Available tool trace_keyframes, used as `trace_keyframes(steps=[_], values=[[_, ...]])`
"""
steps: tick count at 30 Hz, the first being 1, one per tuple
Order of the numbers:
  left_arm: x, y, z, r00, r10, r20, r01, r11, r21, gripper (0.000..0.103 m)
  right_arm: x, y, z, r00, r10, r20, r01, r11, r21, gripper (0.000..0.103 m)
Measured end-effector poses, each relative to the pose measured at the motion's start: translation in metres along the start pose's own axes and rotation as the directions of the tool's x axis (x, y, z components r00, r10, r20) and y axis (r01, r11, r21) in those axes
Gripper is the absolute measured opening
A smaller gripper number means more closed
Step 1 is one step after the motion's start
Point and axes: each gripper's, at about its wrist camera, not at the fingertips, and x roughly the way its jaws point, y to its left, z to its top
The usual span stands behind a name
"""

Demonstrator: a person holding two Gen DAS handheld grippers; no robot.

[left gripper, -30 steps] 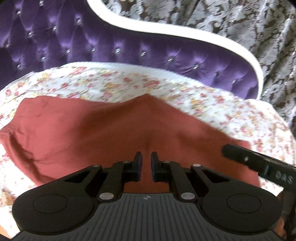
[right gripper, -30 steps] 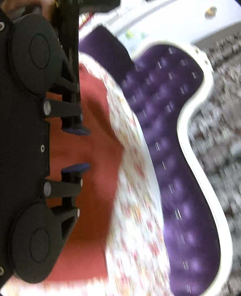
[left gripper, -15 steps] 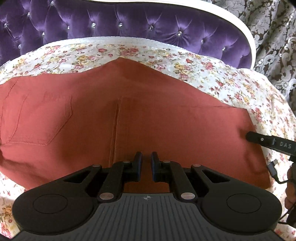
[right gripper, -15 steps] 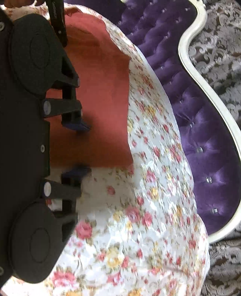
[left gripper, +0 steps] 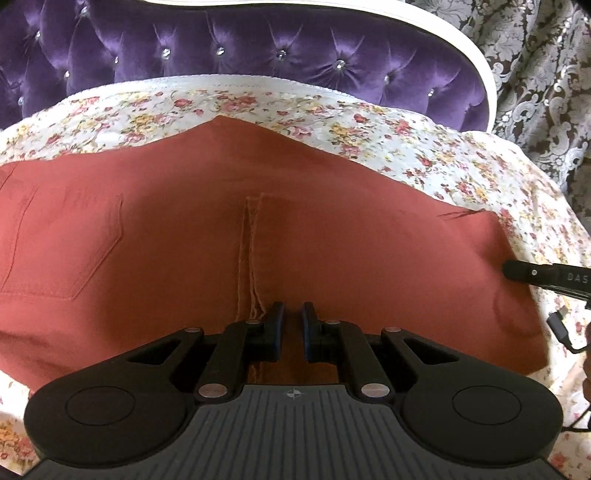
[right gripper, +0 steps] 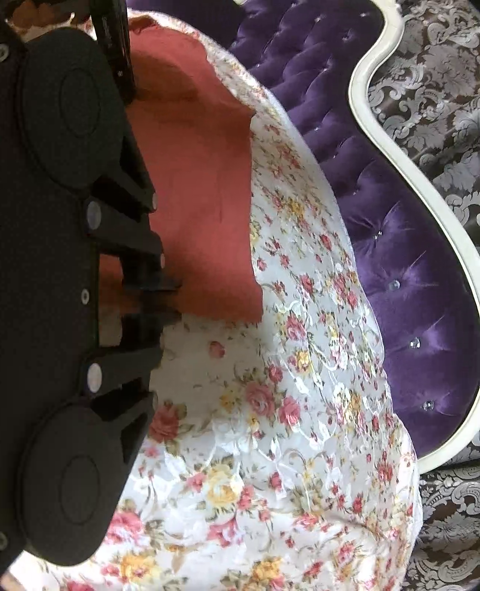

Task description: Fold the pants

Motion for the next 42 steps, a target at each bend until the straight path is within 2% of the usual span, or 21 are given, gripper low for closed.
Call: trace_keyframes(steps=[4,8,12,16,22,27,37,42], values=[[-0.007,0.014,-0.001,1.000,0.021,-0.004,-0.021,0.999,-0.030,0.010,-0.016,0.001,0.004,0.995,-0.062,0.073,0.063,0.998,-0.016,0.031],[-0.012,0.028,-0.003,0.999,0.047,-0.021,-0.049,0.996,-0.076,0.010,-0.029,0.010,0.009,0.992,-0.059,0.113,0.064,0.997,-0.040,0.031],[-0.024,0.034,-0.003,0.990,0.136,-0.023,-0.137,0.985,-0.101,0.010,-0.030,0.029,0.007,0.996,-0.020,0.083,0.026,0.997,-0.079,0.031],[-0.041,0.038,-0.006,0.973,0.228,-0.017,-0.229,0.967,-0.109,0.010,-0.027,0.054,-0.005,0.999,0.008,0.037,-0.003,0.991,-0.130,0.031],[-0.065,0.039,-0.013,0.953,0.302,0.003,-0.299,0.948,-0.111,0.010,-0.023,0.079,-0.025,0.998,0.055,-0.025,-0.059,0.983,-0.173,0.031],[-0.076,0.040,-0.018,0.946,0.325,0.006,-0.322,0.938,-0.124,0.010,-0.022,0.090,-0.035,0.995,0.087,-0.054,-0.095,0.977,-0.189,0.031],[-0.084,0.037,-0.019,0.929,0.369,0.013,-0.365,0.924,-0.115,0.010,-0.023,0.093,-0.036,0.993,0.093,-0.067,-0.104,0.976,-0.189,0.031],[-0.087,0.037,-0.018,0.931,0.365,0.021,-0.360,0.926,-0.117,0.010,-0.023,0.095,-0.035,0.993,0.094,-0.073,-0.107,0.975,-0.195,0.031]])
